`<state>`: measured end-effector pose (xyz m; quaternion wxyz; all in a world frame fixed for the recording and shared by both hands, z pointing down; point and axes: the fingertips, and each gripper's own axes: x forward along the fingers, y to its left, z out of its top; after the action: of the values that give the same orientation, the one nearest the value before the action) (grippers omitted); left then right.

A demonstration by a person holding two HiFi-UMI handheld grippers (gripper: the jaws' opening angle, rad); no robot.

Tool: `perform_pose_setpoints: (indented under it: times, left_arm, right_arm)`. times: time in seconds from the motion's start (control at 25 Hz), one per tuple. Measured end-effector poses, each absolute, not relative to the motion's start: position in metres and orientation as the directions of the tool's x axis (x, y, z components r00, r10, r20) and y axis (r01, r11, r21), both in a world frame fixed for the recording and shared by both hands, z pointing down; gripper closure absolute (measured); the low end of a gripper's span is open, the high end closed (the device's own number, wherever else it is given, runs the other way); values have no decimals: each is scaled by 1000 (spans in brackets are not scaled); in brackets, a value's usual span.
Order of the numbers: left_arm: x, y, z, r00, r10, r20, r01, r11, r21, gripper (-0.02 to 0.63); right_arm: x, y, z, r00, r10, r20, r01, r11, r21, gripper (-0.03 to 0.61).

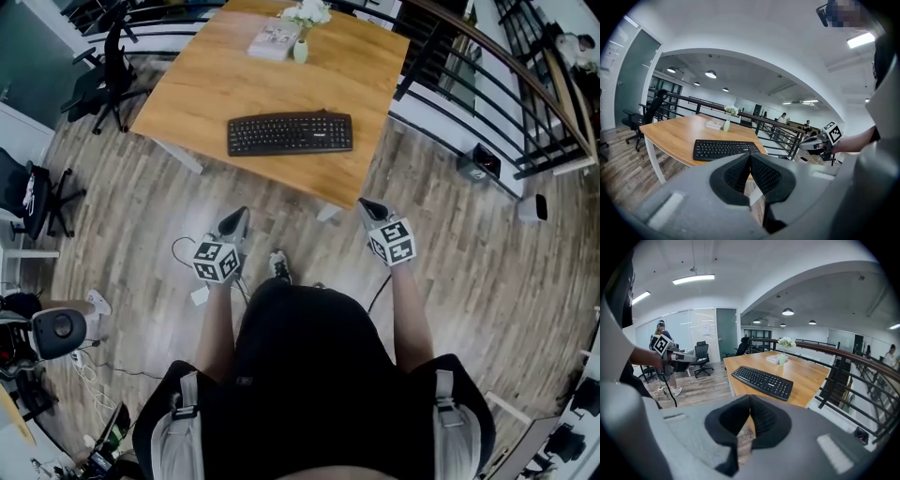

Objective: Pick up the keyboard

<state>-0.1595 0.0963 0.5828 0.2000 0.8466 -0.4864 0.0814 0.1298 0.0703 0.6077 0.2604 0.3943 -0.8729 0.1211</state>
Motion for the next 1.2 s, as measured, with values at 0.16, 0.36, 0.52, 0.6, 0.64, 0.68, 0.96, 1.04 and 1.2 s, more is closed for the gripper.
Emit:
perform_pose_setpoints:
  times: [0.16,0.36,0.52,0.6,0.64,0.68,0.96,1.04,1.2]
  left_arm:
    - [-171,72,581,526,-780,337,-849,-463,254,602]
    - [-187,35,582,549,-764,340,-835,-491,247,603]
    - [-196,10,583,575,-745,338,-818,-523,241,603]
    - [-200,-1,583,588,-736,336,-809,-539,236,603]
    - [-203,-6,583,593,-732,335,-805,-545,233,602]
    - [-205,-10,583,596,-730,334,-803,-549,231,602]
    - [-212,-28,584,586,-738,334,-810,-543,221,602]
    - [-208,-27,582,577,-745,334,-817,-532,224,603]
    - [-195,-25,577,556,-762,332,-831,-509,223,602]
  right_arm:
    - [122,54,608,-538,-637,553,-767,641,-7,574]
    - [111,31,613,-511,-657,554,-792,610,-8,574]
    - [104,16,616,-485,-677,553,-814,580,-4,574]
    - [101,10,617,-471,-689,551,-826,563,-2,574]
    - [99,7,618,-466,-694,549,-831,556,-3,574]
    - [97,4,618,-462,-698,547,-835,550,-3,574]
    - [95,-1,622,-461,-704,541,-836,549,3,574]
    - [102,-3,621,-462,-702,542,-835,550,1,574]
    - [123,-10,613,-471,-703,533,-833,553,-8,574]
